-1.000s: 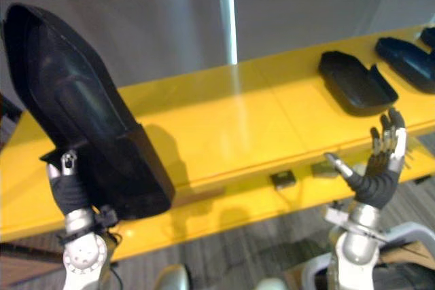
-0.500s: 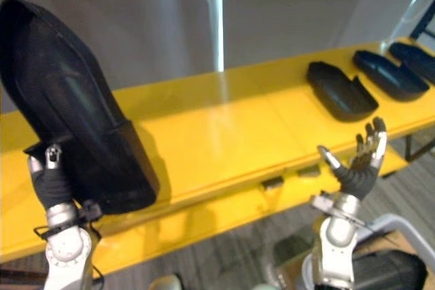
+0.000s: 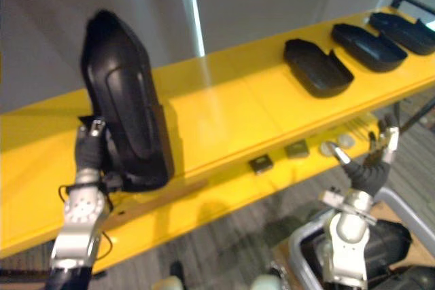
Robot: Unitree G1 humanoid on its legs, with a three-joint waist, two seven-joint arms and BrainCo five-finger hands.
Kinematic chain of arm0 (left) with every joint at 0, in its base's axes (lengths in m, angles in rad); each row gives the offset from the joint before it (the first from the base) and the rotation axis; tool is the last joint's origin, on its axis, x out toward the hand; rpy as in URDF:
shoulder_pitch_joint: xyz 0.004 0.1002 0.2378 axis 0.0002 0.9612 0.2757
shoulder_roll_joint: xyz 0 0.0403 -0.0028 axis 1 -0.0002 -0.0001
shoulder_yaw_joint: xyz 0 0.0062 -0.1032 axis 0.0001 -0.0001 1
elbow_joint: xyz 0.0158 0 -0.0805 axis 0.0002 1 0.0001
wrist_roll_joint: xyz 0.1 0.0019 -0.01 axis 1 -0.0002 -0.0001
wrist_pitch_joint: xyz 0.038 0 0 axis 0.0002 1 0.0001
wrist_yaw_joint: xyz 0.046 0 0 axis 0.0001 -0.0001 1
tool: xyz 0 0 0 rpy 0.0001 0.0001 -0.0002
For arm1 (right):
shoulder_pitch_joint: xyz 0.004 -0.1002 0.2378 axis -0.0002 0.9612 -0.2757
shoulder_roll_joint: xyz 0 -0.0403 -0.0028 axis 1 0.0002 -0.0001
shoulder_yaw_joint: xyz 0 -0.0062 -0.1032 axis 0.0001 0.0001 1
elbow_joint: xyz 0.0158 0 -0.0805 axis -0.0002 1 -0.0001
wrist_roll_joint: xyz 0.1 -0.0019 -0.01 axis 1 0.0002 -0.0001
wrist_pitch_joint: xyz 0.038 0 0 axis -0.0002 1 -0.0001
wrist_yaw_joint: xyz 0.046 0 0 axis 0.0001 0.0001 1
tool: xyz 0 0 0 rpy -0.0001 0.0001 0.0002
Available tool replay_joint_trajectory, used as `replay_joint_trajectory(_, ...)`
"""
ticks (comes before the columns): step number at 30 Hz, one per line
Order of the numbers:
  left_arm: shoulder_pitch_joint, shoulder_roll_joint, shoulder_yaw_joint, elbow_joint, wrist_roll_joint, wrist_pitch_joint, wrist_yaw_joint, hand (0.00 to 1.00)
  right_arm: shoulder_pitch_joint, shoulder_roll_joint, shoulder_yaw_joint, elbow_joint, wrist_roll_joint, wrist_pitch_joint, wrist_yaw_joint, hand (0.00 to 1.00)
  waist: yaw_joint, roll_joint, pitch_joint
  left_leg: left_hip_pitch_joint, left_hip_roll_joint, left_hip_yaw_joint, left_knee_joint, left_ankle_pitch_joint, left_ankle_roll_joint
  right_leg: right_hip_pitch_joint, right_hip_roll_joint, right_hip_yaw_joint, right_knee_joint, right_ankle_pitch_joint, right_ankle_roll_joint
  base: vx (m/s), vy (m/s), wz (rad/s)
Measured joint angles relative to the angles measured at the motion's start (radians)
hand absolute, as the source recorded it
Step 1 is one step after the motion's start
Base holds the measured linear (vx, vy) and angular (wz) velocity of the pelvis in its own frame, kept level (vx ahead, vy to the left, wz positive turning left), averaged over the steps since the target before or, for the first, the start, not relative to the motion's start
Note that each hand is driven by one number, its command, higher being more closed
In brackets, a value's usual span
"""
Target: Walk over and take plastic housings, then place them on the shelf
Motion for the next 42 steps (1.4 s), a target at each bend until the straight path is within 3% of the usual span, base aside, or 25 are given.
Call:
replay_joint_trajectory(3, -0.163, 0.072, -0.002, 0.209, -0.071, 0.067, 0.012, 1.00, -0.007, -0.041, 0.001, -0.001, 0.000, 0.000, 0.012, 0.00, -0.017, -0.001, 0.027, 0.019, 0.000, 0.032, -0.026, 0.012, 0.000, -0.022, 0.003, 0.033, 0.012, 0.001, 0.001, -0.02, -0.005, -0.28)
replay_joint_trajectory(7, -0.353, 0.158, -0.041, 0.480, -0.142, 0.118, 0.022, 1.00, -0.042, -0.085, 0.007, 0.000, 0.002, 0.000, 0.048, 0.00, -0.065, -0.001, 0.057, 0.022, -0.003, 0.059, -0.048, 0.024, 0.001, -0.057, 0.005, 0.063, 0.023, 0.004, 0.005, -0.01, -0.007, -0.19)
replay_joint_trajectory(18, -0.552, 0.231, -0.078, 0.637, -0.183, 0.280, 0.050, 1.00, -0.050, -0.116, 0.019, 0.000, 0.050, 0.000, 0.096, 0.00, -0.126, 0.011, 0.130, 0.042, -0.003, 0.114, -0.050, 0.024, 0.001, -0.096, 0.013, 0.122, 0.050, 0.004, 0.006, 0.00, -0.008, -0.14)
replay_joint_trajectory(19, -0.552, 0.232, -0.078, 0.637, -0.183, 0.297, 0.044, 0.00, -0.049, -0.116, 0.019, 0.000, 0.051, -0.001, 0.096, 0.00, -0.127, 0.013, 0.131, 0.044, -0.003, 0.115, -0.050, 0.024, 0.001, -0.096, 0.013, 0.124, 0.052, 0.002, 0.008, -0.03, -0.006, -0.04)
replay_joint_trajectory(24, -0.553, 0.232, -0.078, 0.639, -0.185, 0.340, 0.045, 0.00, -0.048, -0.114, 0.041, 0.000, 0.061, -0.008, 0.093, 0.00, -0.129, 0.014, 0.132, 0.046, -0.003, 0.113, -0.045, 0.024, 0.001, -0.093, 0.013, 0.124, 0.058, -0.002, 0.014, -0.03, -0.005, 0.00)
replay_joint_trajectory(32, -0.562, 0.225, -0.075, 0.670, -0.260, 0.331, 0.157, 0.00, -0.039, -0.099, 0.077, 0.000, 0.060, -0.008, 0.084, 0.00, -0.131, 0.014, 0.132, 0.046, -0.002, 0.111, -0.045, 0.024, 0.001, -0.091, 0.013, 0.124, 0.057, -0.001, 0.015, 0.00, 0.000, 0.00)
replay_joint_trajectory(37, -0.552, 0.221, -0.066, 0.675, -0.348, 0.245, 0.219, 0.00, -0.024, -0.080, 0.083, 0.000, 0.060, -0.010, 0.066, 0.00, -0.131, 0.013, 0.133, 0.049, -0.001, 0.107, -0.049, 0.024, 0.001, -0.078, 0.013, 0.116, 0.046, 0.001, 0.017, 0.00, 0.001, 0.03)
replay_joint_trajectory(39, -0.547, 0.218, -0.066, 0.666, -0.352, 0.178, 0.229, 0.00, -0.020, -0.069, 0.085, 0.000, 0.060, -0.016, 0.068, 0.00, -0.129, 0.013, 0.133, 0.052, -0.001, 0.104, -0.062, 0.027, -0.002, -0.073, 0.013, 0.108, 0.038, 0.003, 0.019, 0.00, -0.001, 0.06)
replay_joint_trajectory(42, -0.547, 0.219, -0.064, 0.621, -0.319, 0.124, 0.241, 0.00, -0.008, -0.061, 0.086, 0.000, 0.060, -0.031, 0.066, 0.00, -0.123, 0.009, 0.131, 0.059, -0.001, 0.093, -0.065, 0.027, -0.002, -0.053, 0.013, 0.096, 0.025, 0.005, 0.019, 0.03, -0.003, 0.10)
